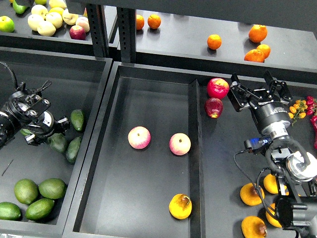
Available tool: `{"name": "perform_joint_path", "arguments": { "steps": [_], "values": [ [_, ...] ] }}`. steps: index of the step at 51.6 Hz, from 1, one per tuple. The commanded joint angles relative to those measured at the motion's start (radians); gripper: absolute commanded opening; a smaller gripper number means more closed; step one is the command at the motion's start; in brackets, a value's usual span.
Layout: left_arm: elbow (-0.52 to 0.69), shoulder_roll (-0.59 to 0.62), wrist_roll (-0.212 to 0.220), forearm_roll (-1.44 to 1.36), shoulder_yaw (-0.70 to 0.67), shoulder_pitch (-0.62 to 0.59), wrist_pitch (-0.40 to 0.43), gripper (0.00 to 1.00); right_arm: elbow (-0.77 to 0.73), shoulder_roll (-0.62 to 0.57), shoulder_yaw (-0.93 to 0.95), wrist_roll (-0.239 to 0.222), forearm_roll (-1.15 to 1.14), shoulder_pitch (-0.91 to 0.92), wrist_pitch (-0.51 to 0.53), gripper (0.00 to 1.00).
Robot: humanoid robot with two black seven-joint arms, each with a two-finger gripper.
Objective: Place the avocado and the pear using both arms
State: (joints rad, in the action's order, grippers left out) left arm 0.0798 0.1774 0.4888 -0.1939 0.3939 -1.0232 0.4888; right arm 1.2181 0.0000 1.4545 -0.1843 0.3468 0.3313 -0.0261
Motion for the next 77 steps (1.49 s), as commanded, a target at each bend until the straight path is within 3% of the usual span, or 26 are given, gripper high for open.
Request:
{"name": "perform_joint_path", "arguments": {
  "steps": [1,4,9,13,22,33,40,47,52,64,71,77],
  "values": [
    [0.006,0.002,0.0,0.002,-0.001,-0.017,0.0,0.91,0.0,0.0,0.0,0.0,0.0,0.0,0.0,1.0],
    [0.008,0.007,0.0,0.002,-0.004,-0.04,0.0,0.98,0.0,0.0,0.001,0.0,0.0,0.0,0.0,1.0],
    [0.006,0.025,0.0,0.014,-0.033,-0.09,0.0,0.99,0.0,0.0,0.003,0.0,0.0,0.0,0.0,1.0],
    [0.006,0.053,0.0,0.046,-0.191,-0.144,0.0,0.99,-0.002,0.0,-0.002,-0.001,0.0,-0.005,0.0,1.0],
    [0.021,0.063,0.0,0.137,-0.505,-0.133,0.0,0.99,-0.002,0.0,-0.012,-0.004,0.0,-0.021,0.0,1.0],
    [0.145,0.131,0.0,0.286,-0.762,-0.081,0.0,0.99,-0.002,0.0,-0.013,-0.024,0.015,-0.087,0.003,1.0],
    [0.303,0.18,0.0,0.373,-0.909,0.014,0.0,0.99,-0.003,-0.004,-0.014,-0.049,0.035,-0.139,0.046,1.0],
    [0.495,0.203,0.0,0.399,-1.111,0.164,0.0,0.99,0.0,-0.09,-0.017,-0.058,0.035,-0.181,0.11,1.0],
    [0.63,0.195,0.0,0.399,-1.254,0.275,0.0,0.99,-0.002,-0.14,-0.032,-0.089,0.034,-0.202,0.163,1.0],
    [0.915,0.114,0.0,0.401,-1.552,0.54,0.0,0.99,-0.025,-0.314,-0.155,-0.239,0.011,-0.206,0.317,1.0],
    [0.977,0.031,0.0,0.402,-1.645,0.638,0.0,0.99,-0.029,-0.364,-0.223,-0.303,-0.025,-0.178,0.362,1.0],
    [1.011,-0.059,0.0,0.402,-1.71,0.707,0.0,0.99,-0.037,-0.388,-0.287,-0.304,-0.077,-0.138,0.382,1.0]
  ]
}}
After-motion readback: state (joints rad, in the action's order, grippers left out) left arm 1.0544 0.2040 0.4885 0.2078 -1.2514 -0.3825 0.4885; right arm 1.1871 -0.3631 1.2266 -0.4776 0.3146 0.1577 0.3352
